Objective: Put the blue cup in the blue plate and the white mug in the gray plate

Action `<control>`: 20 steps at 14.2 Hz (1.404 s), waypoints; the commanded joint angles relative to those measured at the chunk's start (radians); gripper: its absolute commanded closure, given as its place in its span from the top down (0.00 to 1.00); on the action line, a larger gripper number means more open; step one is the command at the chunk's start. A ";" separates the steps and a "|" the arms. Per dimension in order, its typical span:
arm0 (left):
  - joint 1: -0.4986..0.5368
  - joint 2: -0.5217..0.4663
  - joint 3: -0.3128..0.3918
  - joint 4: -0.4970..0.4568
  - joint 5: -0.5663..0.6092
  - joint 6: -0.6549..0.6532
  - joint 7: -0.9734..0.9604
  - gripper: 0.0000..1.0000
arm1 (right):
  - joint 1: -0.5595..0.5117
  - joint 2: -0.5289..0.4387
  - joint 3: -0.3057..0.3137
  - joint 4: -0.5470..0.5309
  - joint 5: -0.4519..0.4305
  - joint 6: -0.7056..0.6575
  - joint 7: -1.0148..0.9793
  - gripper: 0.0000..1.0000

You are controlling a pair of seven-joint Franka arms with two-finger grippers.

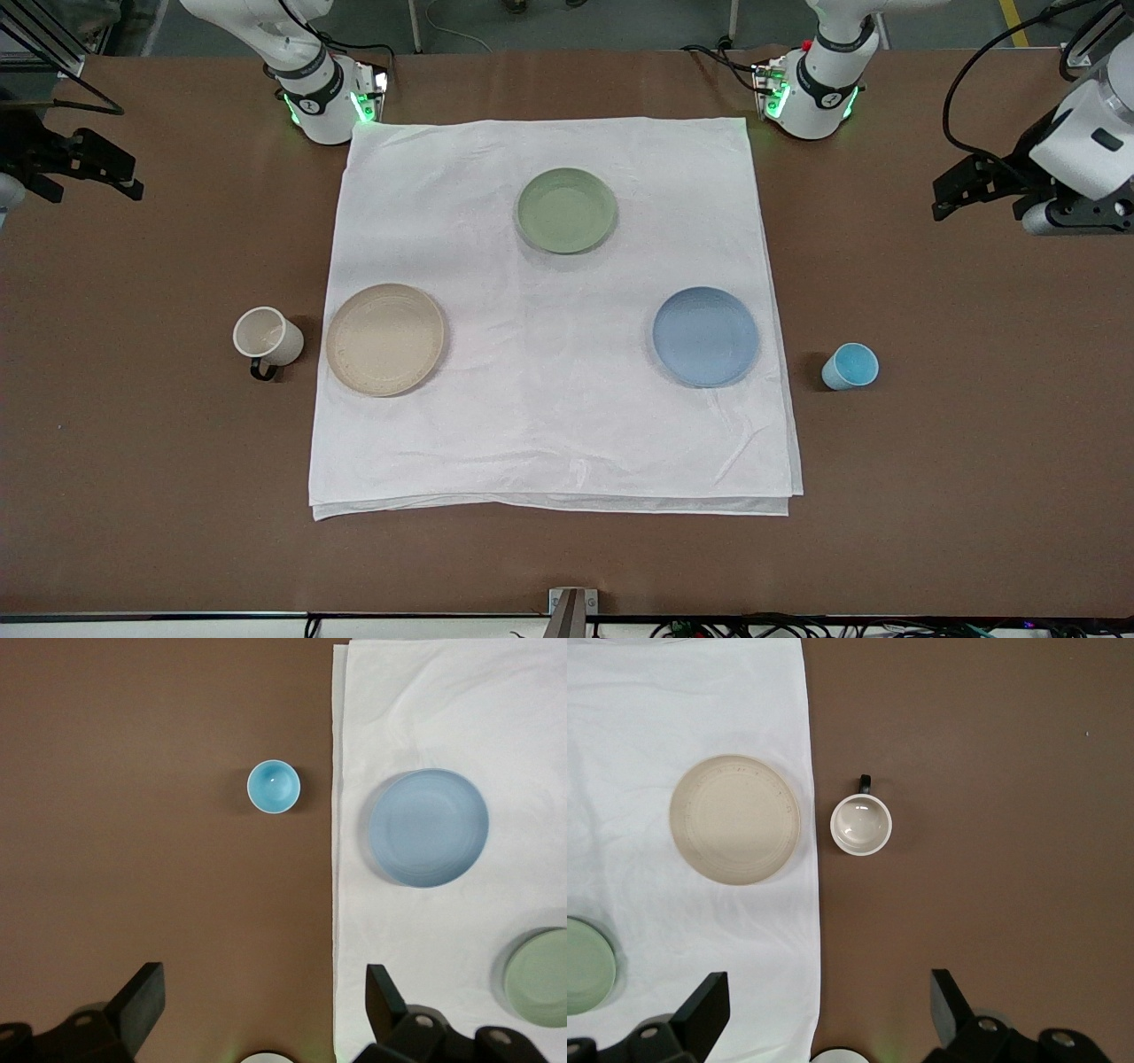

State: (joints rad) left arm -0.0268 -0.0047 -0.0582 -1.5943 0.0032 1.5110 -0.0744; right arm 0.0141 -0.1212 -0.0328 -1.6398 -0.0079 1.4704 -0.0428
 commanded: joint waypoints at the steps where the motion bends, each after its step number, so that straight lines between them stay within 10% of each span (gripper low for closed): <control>1: 0.004 0.132 0.046 0.044 0.000 0.046 0.036 1.00 | 0.007 -0.029 -0.002 -0.031 -0.003 0.007 -0.003 1.00; 10: 0.028 0.291 0.049 -0.234 0.051 0.522 -0.028 1.00 | 0.009 -0.014 -0.001 0.005 -0.003 0.004 0.009 1.00; 20: 0.031 0.456 0.044 -0.348 0.051 0.821 -0.094 0.66 | -0.035 0.368 -0.007 -0.007 -0.011 0.267 0.014 1.00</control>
State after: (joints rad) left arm 0.0020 0.4398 -0.0069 -1.9287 0.0345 2.3005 -0.1445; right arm 0.0045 0.1859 -0.0470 -1.6280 -0.0182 1.6786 -0.0413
